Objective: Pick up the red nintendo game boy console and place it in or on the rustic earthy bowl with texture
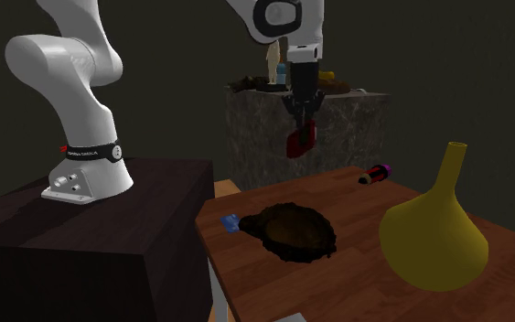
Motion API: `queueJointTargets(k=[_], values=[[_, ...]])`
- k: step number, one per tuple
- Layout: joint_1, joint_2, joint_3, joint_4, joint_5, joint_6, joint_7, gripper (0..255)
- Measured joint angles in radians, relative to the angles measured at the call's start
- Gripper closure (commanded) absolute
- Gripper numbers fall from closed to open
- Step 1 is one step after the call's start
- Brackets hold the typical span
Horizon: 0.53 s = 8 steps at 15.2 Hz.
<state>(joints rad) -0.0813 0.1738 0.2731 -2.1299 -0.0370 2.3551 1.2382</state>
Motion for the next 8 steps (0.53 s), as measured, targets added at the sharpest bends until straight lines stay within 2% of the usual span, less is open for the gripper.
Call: queueJointTargets(k=[4,8], values=[[-0.057,-0.091,-0.028,-0.096,0.044,0.007,-0.11,255],[-0.111,-0.146,-0.07,-0.147,0.071,0.003,-0.224,255]])
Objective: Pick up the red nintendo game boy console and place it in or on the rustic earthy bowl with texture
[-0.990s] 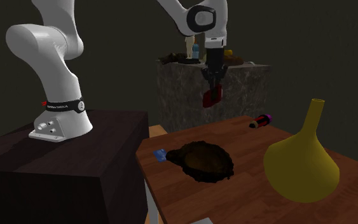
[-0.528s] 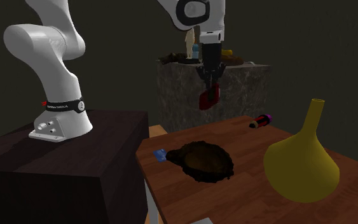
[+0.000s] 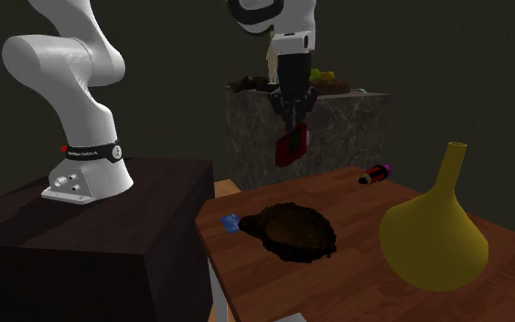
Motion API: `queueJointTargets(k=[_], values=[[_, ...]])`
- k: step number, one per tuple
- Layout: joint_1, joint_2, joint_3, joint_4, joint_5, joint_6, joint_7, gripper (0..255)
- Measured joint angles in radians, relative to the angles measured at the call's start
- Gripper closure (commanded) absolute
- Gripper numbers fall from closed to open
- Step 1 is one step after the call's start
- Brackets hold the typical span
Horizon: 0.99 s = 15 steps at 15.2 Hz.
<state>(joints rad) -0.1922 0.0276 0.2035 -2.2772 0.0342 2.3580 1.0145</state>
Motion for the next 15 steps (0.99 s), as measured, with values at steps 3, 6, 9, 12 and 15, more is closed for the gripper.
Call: queueJointTargets(k=[3,6,9,12,15], values=[[-0.043,-0.043,-0.041,-0.037,0.017,-0.008,-0.095,255],[-0.057,-0.046,-0.056,-0.053,0.021,0.003,-0.128,255],[-0.056,-0.025,-0.056,-0.067,0.019,0.038,-0.128,255],[-0.059,0.006,-0.058,-0.082,0.015,0.082,-0.131,255],[-0.057,0.034,-0.057,-0.09,0.01,0.12,-0.126,255]])
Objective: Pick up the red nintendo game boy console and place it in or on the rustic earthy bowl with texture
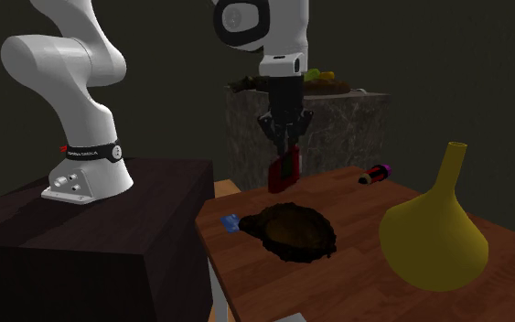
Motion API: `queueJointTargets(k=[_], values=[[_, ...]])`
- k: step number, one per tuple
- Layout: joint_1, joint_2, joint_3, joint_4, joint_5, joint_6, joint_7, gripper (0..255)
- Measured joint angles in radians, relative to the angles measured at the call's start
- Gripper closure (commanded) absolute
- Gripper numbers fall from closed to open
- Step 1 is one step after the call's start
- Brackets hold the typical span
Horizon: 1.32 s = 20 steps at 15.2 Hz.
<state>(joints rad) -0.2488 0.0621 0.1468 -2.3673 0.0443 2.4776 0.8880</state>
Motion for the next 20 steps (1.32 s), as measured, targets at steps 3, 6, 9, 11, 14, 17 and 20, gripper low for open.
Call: queueJointTargets(k=[3,6,9,11,14,17,20], values=[[0.0,0.033,-0.002,-0.01,-0.005,0.043,0.001,255],[0.002,0.067,-0.002,-0.014,-0.012,0.081,0.006,255],[0.002,0.097,-0.004,-0.02,-0.017,0.118,0.007,255],[0.003,0.107,-0.005,-0.019,-0.019,0.126,0.009,255],[0.003,0.108,-0.005,-0.02,-0.02,0.128,0.01,255],[0.003,0.109,-0.005,-0.02,-0.02,0.129,0.01,0],[0.003,0.109,-0.005,-0.02,-0.02,0.129,0.01,0]])
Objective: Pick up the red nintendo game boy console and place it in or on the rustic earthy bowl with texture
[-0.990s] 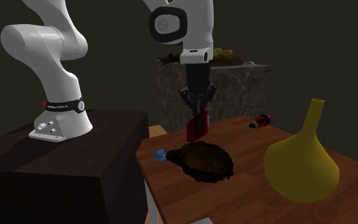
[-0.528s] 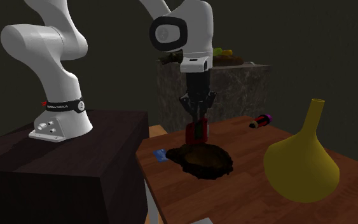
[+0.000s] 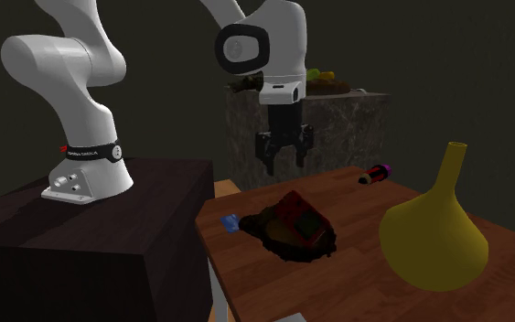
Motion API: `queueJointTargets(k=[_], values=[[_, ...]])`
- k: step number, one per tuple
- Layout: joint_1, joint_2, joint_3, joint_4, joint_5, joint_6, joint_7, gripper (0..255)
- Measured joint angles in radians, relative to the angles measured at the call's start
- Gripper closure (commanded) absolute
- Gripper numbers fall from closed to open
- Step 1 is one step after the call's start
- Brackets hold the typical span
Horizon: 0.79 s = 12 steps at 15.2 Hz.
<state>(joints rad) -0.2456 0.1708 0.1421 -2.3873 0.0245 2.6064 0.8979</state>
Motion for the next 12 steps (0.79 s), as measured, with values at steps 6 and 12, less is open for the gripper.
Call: queueJointTargets(k=[6,12], values=[[-0.004,-0.07,0.004,-0.003,0.014,-0.065,-0.009,0],[-0.007,-0.113,0.004,0.011,0.022,-0.123,-0.016,0]])
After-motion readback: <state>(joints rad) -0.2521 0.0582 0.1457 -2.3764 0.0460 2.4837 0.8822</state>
